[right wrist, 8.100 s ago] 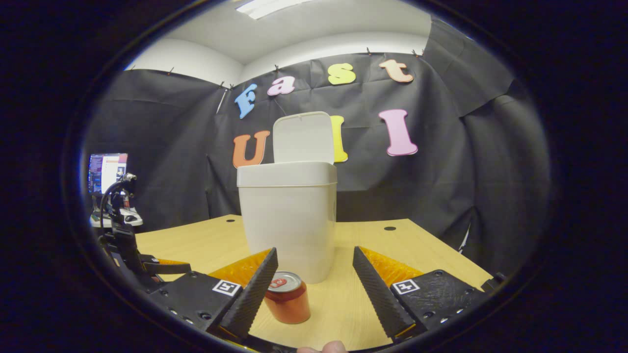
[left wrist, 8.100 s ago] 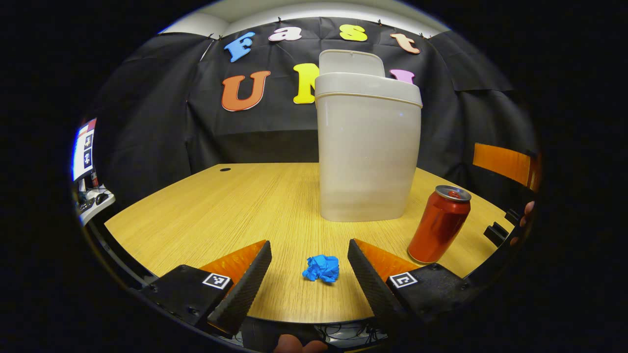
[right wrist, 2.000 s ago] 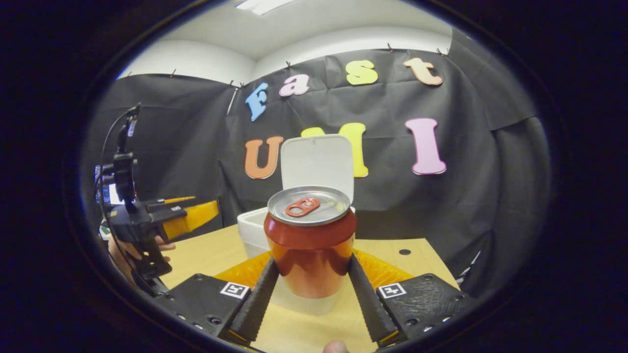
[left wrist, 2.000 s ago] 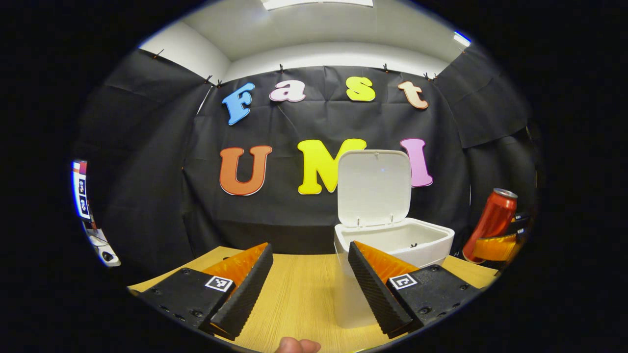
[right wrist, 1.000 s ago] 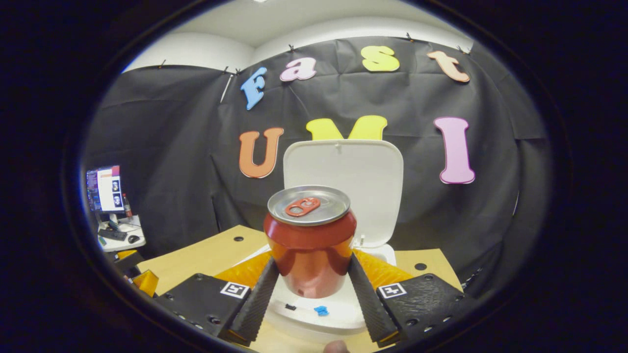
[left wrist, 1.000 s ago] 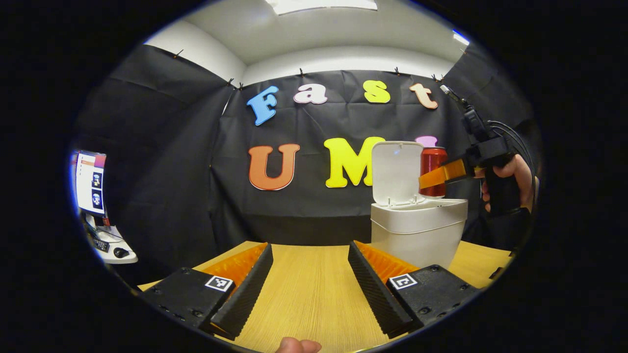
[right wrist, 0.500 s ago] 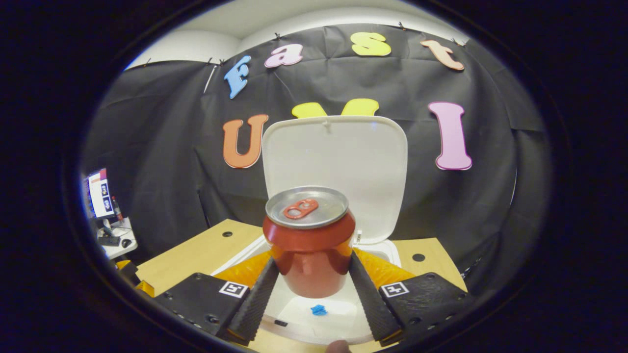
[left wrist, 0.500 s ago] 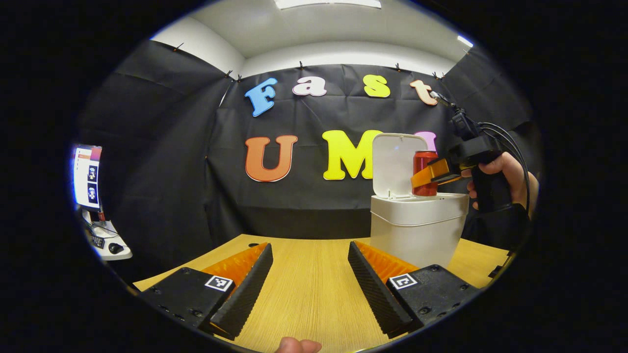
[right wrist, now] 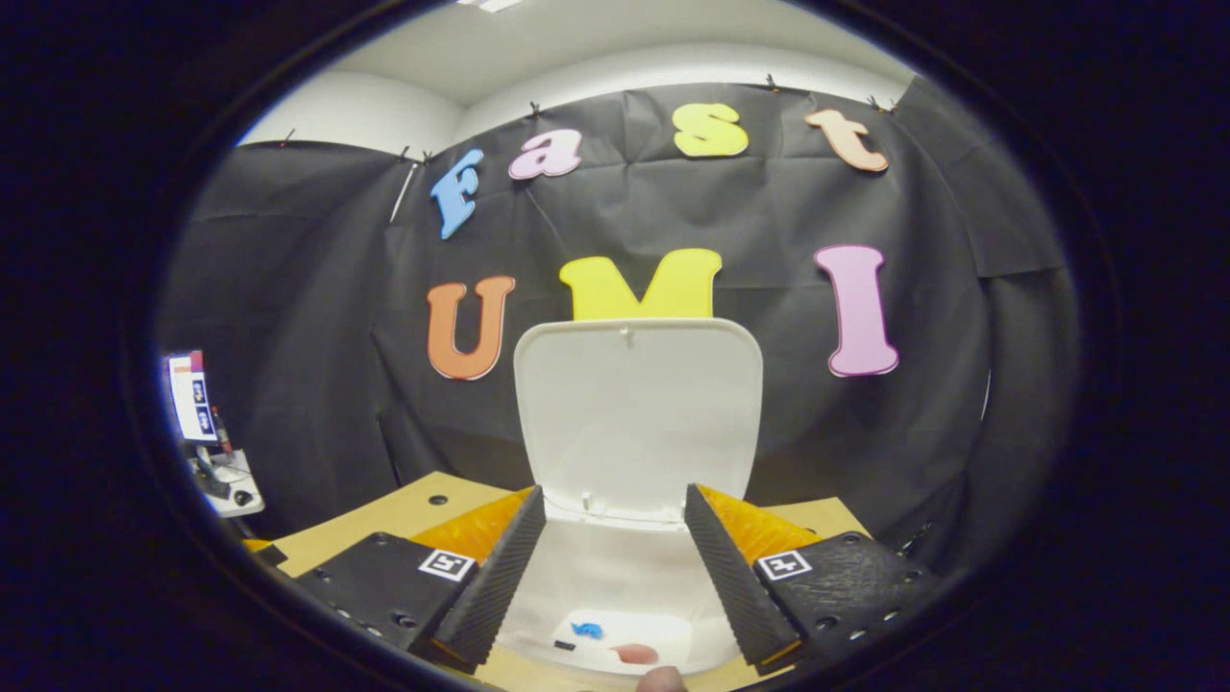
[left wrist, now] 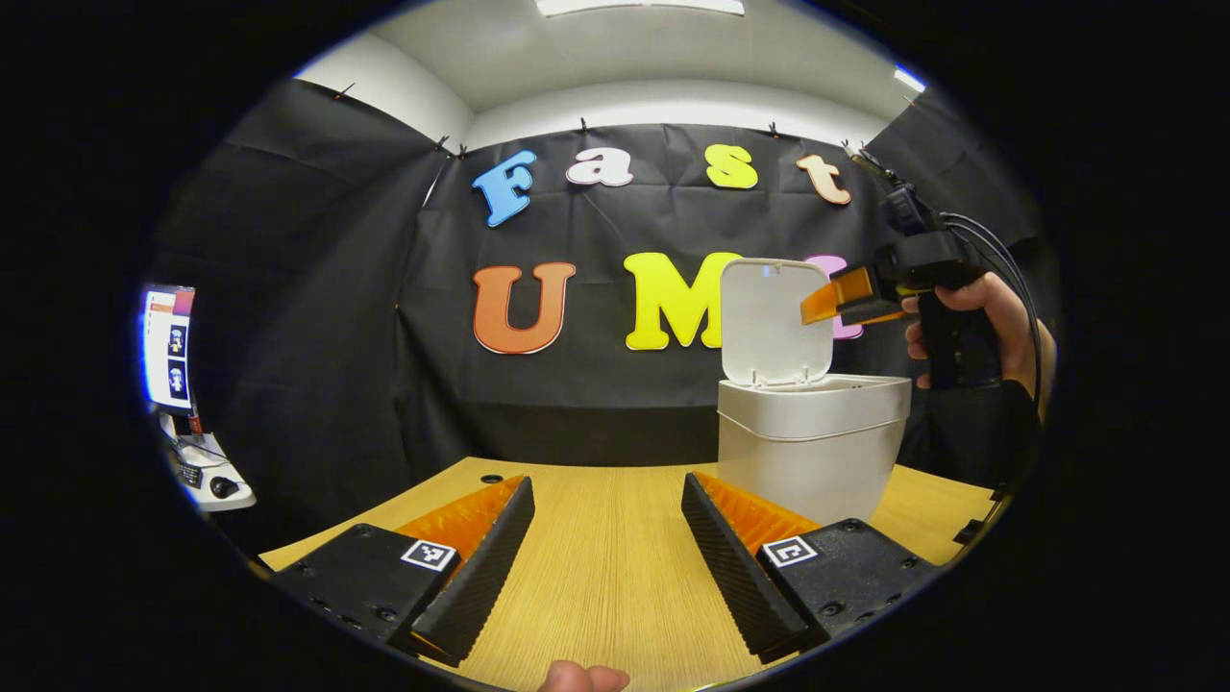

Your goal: Press the lid of the desktop garbage bin to open it, pick up the crumpled paper on the desktop and throw it into the bin, then pick up the pop can on the desktop and drop it into the bin, and finally close the garbage bin lid.

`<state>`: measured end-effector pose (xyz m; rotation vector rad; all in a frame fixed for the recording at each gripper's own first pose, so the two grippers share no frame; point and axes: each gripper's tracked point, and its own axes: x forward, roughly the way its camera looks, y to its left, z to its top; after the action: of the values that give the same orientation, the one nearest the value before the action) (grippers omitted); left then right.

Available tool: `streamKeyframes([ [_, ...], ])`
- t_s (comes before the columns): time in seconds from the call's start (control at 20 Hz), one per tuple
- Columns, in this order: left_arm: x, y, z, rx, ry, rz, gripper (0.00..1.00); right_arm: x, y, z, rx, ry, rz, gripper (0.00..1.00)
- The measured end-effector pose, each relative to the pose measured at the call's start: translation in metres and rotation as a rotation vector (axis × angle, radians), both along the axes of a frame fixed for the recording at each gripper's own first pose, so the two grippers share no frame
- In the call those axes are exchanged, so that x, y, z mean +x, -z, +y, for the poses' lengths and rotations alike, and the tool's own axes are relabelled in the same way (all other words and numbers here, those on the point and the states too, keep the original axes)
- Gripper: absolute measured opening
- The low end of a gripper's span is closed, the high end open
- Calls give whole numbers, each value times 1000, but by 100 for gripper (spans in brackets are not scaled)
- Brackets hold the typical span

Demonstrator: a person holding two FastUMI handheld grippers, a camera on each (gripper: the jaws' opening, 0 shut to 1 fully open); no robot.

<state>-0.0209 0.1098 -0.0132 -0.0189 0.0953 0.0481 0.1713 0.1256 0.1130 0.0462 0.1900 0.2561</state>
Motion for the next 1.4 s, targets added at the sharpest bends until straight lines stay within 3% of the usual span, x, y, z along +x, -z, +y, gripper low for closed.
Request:
streamKeyframes([
  [0.4, -6, -13, -1, 6, 9, -33, 99, 15, -84, 10, 7, 21, -111, 91],
  [0.65, -7, -11, 2, -10, 11, -25, 99, 37, -112, 21, -59, 36, -159, 91],
  [1.2, -4, -2, 18, -18, -13, -3, 100, 105, -110, 40, -119, 62, -139, 97],
  [1.25, -5, 0, 18, -19, -9, 1, 100, 107, -110, 40, -112, 65, -140, 90],
  [1.4, -3, 0, 20, -24, -11, 4, 100, 113, -110, 36, -105, 79, -133, 96],
])
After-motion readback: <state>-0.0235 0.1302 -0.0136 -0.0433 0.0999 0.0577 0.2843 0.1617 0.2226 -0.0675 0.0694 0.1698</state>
